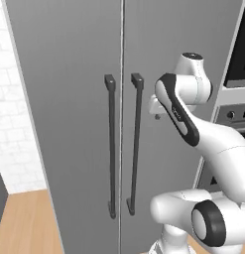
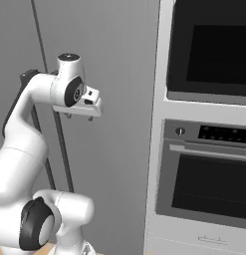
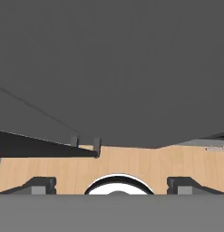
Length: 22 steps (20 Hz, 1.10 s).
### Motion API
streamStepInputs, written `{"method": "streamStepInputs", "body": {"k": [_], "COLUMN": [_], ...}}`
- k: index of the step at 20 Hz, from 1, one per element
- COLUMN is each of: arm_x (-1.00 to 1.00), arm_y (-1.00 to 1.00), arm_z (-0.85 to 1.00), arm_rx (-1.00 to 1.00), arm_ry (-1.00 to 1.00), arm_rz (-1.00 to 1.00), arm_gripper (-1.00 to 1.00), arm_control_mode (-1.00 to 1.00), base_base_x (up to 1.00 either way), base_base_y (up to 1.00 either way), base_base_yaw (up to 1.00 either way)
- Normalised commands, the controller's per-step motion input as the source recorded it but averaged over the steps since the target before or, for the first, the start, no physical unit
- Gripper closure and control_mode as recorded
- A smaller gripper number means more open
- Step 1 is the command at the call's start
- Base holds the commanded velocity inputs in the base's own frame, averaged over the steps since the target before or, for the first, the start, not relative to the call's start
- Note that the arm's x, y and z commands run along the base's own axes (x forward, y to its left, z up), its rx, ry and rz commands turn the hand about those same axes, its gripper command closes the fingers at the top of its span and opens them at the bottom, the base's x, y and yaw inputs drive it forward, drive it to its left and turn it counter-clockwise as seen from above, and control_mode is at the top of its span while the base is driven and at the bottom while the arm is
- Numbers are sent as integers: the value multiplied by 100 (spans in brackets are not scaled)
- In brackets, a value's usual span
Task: Take the strawberry from the fridge and place it on top of the pancake, located on the dining counter.
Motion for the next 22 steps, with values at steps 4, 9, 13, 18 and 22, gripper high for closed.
{"method": "streamStepInputs", "body": {"k": [4, 9, 13, 18, 22], "arm_x": [0, 0, 0, 0, 0], "arm_y": [0, 0, 0, 0, 0], "arm_z": [0, 0, 0, 0, 0], "arm_rx": [0, 0, 0, 0, 0], "arm_ry": [0, 0, 0, 0, 0], "arm_rz": [0, 0, 0, 0, 0], "arm_gripper": [-100, -100, -100, -100, -100], "arm_control_mode": [100, 100, 100, 100, 100], "base_base_x": [-49, -32, -12, -1, 0], "base_base_y": [14, 57, 37, 23, 38], "base_base_yaw": [0, 0, 0, 0, 0]}}
